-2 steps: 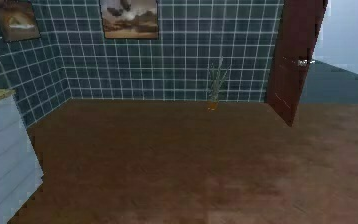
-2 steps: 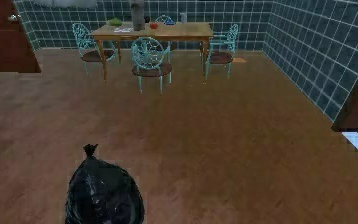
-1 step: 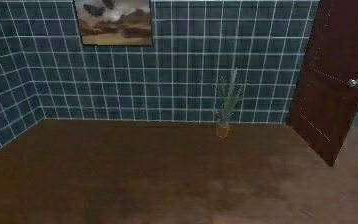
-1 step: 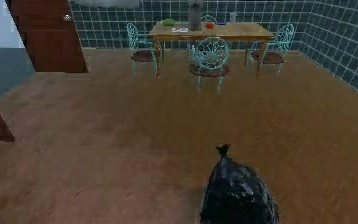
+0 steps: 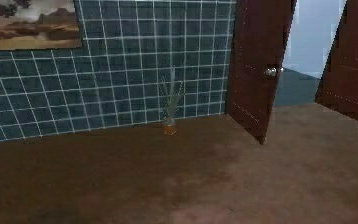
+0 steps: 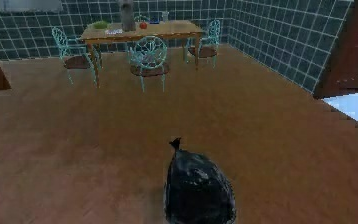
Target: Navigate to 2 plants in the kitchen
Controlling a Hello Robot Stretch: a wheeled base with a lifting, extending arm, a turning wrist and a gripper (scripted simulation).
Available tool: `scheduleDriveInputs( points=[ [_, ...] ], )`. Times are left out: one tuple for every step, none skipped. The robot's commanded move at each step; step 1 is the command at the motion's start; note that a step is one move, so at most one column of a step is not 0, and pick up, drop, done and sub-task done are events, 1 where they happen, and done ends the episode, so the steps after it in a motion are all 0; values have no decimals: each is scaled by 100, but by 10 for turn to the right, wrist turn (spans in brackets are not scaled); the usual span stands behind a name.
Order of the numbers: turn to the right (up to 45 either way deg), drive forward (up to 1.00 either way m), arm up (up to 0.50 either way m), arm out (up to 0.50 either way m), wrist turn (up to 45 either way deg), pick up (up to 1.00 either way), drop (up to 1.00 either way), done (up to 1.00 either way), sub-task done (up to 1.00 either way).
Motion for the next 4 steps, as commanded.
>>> scheduleDriveInputs(
  points=[
    [0, 100, 0, 0, 0, 0, 0, 0, 0],
    [60, 0, 0, 0, 0, 0, 0, 0, 0],
    [0, 40, 0, 0, 0, 0, 0, 0, 0],
    [-150, 0, 0, 0, 0, 0, 0, 0, 0]
  ],
)
